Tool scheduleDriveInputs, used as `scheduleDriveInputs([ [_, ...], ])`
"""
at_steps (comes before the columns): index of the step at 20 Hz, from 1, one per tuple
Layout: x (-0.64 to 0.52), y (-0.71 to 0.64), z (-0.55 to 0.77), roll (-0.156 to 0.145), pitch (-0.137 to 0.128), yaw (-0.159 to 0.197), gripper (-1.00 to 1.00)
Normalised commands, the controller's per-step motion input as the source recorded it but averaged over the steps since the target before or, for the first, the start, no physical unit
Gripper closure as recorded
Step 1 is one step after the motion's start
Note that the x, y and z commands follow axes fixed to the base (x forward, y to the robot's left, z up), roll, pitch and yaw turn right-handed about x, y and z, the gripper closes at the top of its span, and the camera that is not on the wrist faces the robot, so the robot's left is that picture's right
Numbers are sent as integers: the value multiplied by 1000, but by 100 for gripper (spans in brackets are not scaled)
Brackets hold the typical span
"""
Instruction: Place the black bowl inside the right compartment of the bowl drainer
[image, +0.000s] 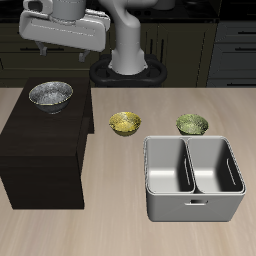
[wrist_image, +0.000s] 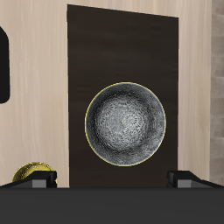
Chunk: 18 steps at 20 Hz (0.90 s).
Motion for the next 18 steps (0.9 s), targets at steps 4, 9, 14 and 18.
scheduleDriveInputs([
  [4, 135, 47, -15, -14, -4, 2, -100],
  [9, 145, 69, -56, -8, 11, -19, -100],
  [14, 25, 75, -29, 6, 4, -5, -100],
  [18, -6, 161, -149, 13, 4, 21, -100],
])
